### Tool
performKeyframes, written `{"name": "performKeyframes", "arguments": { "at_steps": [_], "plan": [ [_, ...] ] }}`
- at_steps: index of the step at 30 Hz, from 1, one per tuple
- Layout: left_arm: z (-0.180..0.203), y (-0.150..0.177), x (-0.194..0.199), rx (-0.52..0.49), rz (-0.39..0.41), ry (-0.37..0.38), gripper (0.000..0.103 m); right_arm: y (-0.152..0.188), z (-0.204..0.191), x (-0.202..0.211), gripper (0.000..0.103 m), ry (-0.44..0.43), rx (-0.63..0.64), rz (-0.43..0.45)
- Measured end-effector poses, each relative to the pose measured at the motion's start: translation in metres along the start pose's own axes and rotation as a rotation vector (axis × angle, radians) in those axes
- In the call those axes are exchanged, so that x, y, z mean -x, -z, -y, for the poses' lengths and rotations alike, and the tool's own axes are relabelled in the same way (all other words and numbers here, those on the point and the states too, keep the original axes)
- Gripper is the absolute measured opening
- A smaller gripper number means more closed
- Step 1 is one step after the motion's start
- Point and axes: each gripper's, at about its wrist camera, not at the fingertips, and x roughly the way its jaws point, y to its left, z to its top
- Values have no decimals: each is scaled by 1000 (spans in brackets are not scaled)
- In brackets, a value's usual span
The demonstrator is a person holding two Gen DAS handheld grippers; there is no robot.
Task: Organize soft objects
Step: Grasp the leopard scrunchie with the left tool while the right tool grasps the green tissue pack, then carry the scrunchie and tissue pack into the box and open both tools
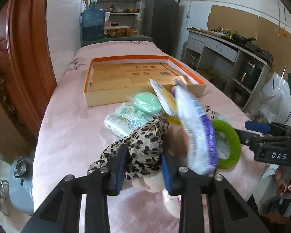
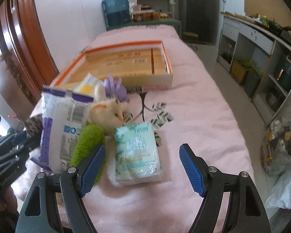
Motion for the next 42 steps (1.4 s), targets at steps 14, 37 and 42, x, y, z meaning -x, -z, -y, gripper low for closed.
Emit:
{"name": "performKeyframes", "arguments": {
  "at_steps": [14,37,42],
  "plan": [
    [-21,3,-4,131,18,41,10,3,-2,-38,49,-39,47,-70],
    [-19,-51,55,146,157,-20,10,-46,-6,19,48,-68,46,63],
    [-23,-64,54,159,159,-12,10,-64,-6,25,48,-70,60,91]
  ]
}}
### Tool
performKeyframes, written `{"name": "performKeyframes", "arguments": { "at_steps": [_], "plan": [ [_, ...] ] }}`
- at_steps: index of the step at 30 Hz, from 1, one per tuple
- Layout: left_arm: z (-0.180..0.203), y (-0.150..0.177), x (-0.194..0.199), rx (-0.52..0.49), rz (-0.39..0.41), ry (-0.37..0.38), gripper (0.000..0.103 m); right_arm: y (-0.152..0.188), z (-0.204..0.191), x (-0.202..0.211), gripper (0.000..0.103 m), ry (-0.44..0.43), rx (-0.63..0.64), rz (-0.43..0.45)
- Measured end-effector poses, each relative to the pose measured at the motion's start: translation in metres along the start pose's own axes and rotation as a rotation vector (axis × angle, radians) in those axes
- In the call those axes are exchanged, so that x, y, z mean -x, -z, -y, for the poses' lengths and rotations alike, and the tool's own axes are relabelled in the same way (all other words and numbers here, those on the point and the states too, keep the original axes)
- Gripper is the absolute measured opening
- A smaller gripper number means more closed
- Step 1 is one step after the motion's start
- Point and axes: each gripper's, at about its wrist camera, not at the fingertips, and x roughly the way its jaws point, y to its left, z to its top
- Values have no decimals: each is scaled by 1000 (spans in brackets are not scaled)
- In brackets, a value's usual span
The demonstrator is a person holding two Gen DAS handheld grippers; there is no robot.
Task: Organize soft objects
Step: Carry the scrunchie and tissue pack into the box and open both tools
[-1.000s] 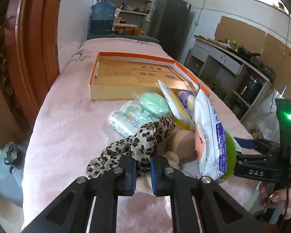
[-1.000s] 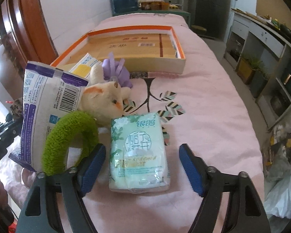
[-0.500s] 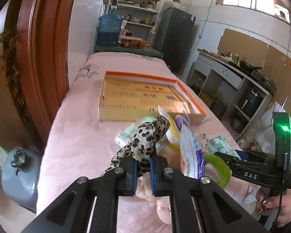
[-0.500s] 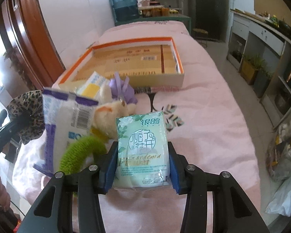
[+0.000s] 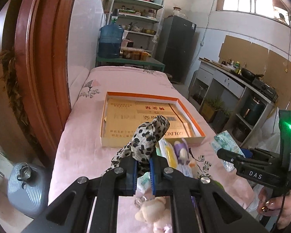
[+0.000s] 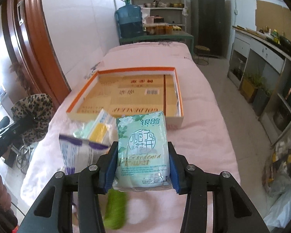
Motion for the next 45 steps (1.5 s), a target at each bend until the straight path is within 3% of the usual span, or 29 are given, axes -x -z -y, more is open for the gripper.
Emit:
{"name": "performKeyframes", "arguments": {
  "at_steps": [24,37,45],
  "plan": [
    [9,-64,-66,-5,-30,-55,10,-78,-2,-40,48,-43,12,20],
    [0,-85,-111,10,-64,-69,10,-112,5,-84,48,-52,-12,-4],
    [-7,-86,-143,12,-93,-85,10,-114,8,-116,48,-54,-30,-48]
  ]
}}
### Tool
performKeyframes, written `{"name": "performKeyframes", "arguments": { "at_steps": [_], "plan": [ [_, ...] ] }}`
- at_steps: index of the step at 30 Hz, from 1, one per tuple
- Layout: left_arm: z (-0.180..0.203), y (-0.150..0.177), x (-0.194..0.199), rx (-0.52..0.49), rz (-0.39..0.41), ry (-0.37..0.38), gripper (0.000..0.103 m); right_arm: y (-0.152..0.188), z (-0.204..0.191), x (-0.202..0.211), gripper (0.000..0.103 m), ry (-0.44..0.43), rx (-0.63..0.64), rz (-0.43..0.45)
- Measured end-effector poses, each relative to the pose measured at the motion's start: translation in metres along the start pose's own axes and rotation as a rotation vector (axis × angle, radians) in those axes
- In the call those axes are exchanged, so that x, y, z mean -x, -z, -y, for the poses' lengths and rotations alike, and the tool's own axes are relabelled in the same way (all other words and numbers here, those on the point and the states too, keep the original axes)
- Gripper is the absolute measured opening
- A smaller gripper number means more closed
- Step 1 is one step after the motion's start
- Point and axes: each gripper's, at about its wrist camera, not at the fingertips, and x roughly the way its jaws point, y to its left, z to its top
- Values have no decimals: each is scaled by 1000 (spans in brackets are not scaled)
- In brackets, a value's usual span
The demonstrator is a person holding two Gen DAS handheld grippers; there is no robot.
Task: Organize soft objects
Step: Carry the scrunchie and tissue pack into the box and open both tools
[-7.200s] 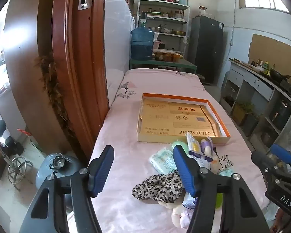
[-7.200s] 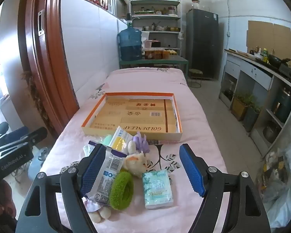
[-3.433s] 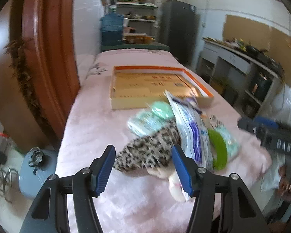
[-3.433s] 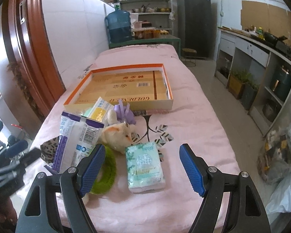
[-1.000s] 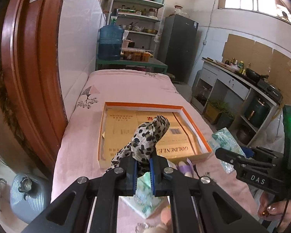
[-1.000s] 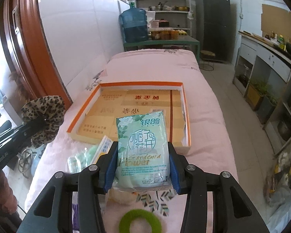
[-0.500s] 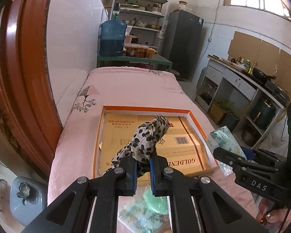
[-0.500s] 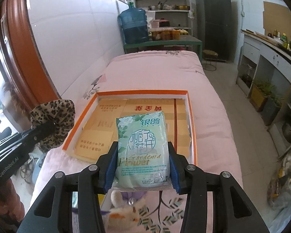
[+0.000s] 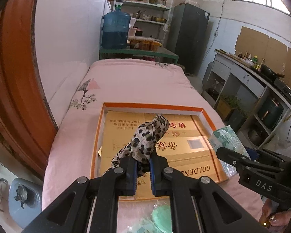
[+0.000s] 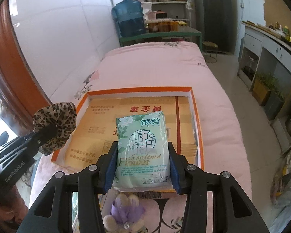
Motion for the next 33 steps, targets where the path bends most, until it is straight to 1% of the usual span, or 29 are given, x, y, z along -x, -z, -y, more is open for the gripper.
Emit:
{"name": "performKeyframes", "arguments": {
  "at_steps": [11,18,33],
  "plan": [
    [-12,6,-36,28,-55,-25,10,1,8,-41,48,8,-19,-67],
    [-14,8,-49,33,-76,-33,10,2,10,-53,48,9,-22,-89],
    [-11,12,-69,28,-111,-22,10,6,17,-76,49,23,-29,-133]
  ]
}}
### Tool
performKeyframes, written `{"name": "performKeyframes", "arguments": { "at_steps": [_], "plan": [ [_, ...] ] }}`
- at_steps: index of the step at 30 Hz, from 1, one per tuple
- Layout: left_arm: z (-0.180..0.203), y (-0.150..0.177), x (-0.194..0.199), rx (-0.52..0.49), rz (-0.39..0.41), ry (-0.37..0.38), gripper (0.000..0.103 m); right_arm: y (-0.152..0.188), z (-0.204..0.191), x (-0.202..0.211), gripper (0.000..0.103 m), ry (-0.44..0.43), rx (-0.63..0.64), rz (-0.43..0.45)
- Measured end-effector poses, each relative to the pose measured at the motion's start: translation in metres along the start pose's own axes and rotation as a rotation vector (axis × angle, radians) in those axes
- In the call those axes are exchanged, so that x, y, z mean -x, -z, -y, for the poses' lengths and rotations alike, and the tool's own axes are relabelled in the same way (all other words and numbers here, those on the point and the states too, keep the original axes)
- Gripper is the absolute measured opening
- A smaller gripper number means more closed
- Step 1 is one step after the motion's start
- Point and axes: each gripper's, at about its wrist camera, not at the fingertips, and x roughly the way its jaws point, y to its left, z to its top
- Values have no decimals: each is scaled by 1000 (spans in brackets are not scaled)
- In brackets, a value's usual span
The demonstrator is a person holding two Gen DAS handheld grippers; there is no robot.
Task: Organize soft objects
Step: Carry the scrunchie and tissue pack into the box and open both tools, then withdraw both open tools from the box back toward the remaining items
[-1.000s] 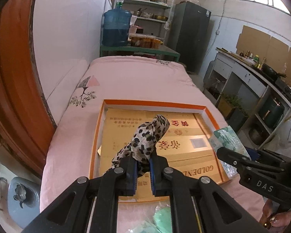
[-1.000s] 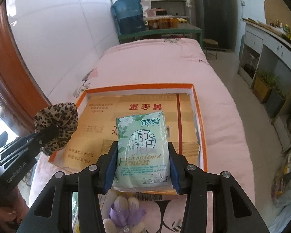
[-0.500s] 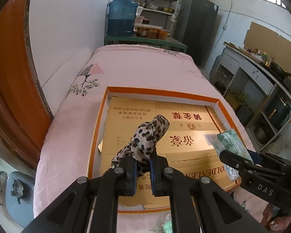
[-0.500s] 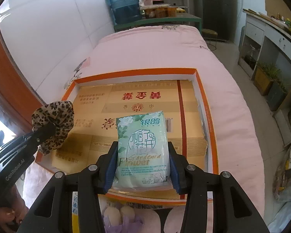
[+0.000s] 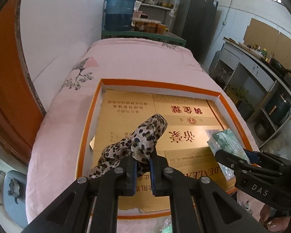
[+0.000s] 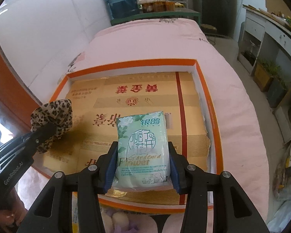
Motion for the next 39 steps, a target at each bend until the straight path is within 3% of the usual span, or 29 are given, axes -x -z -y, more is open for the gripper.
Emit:
{"name": "performKeyframes", "arguments": {
  "at_steps": [19,27,35,39],
  "plan": [
    [-1,8,-19,11,-64,46,14,3,3,-13,51,9,4,-23],
    [-7,7,-24,18,-80,71,47,2,1,-12,52,10,20,-15],
    [-5,5,-13,14,-73,72,53,3,0,-8,54,8,17,-4],
    [-5,2,-4,15,-55,72,60,2,0,-1,67,14,20,12]
  ]
}}
